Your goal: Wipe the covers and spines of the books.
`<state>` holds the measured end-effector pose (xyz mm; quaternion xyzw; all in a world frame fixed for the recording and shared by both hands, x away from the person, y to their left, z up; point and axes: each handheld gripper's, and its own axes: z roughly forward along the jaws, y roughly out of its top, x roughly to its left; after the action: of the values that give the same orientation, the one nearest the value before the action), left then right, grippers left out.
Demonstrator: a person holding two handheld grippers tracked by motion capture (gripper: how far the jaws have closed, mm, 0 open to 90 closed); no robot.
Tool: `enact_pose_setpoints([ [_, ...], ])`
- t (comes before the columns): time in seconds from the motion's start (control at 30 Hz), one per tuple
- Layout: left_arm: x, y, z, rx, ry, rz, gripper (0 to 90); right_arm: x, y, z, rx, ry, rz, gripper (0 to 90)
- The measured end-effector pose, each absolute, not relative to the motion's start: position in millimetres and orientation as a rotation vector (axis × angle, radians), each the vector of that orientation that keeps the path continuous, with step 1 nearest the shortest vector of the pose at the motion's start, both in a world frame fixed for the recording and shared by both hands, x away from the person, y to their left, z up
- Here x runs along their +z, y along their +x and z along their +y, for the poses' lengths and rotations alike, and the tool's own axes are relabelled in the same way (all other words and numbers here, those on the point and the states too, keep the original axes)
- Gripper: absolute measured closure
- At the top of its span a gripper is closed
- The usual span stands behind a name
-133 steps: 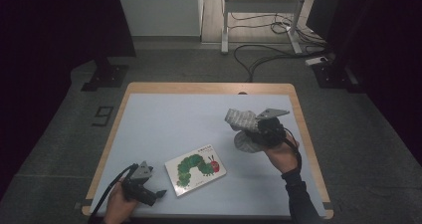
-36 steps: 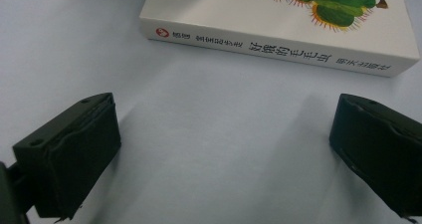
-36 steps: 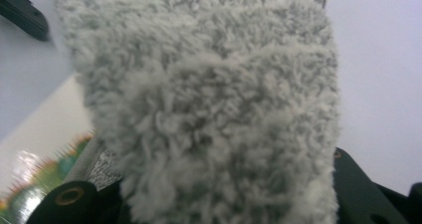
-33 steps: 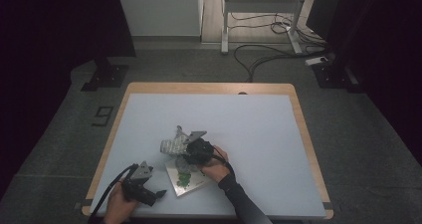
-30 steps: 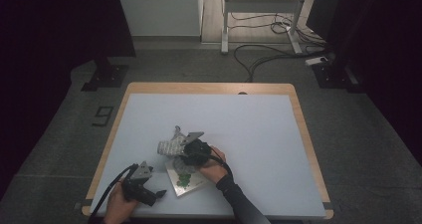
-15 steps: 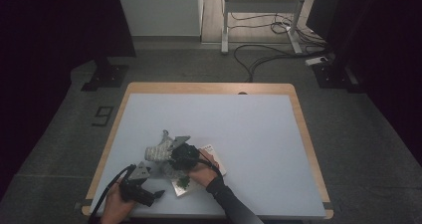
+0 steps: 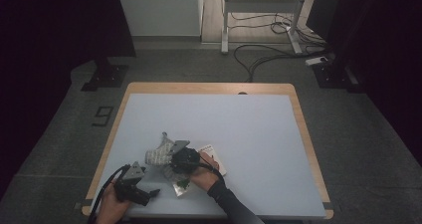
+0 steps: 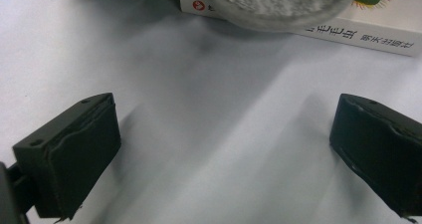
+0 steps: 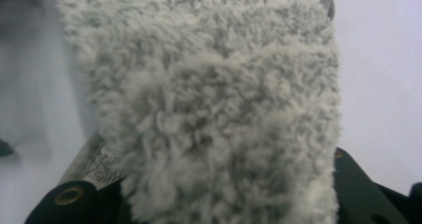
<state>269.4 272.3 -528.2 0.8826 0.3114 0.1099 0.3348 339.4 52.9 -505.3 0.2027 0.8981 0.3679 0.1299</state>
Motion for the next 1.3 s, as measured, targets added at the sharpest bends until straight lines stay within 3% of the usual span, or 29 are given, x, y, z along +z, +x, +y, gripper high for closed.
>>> enact_pose_setpoints([
  [0.4, -528, 270, 272, 0.288, 2.305, 0.812, 0.0, -507, 326, 42, 1.103, 0.56, 2.625, 60.3],
  [1.3, -528, 269, 272, 0.291, 2.305, 0.814, 0.0, -511, 352, -23, 1.095, 0.742, 2.551, 60.2],
])
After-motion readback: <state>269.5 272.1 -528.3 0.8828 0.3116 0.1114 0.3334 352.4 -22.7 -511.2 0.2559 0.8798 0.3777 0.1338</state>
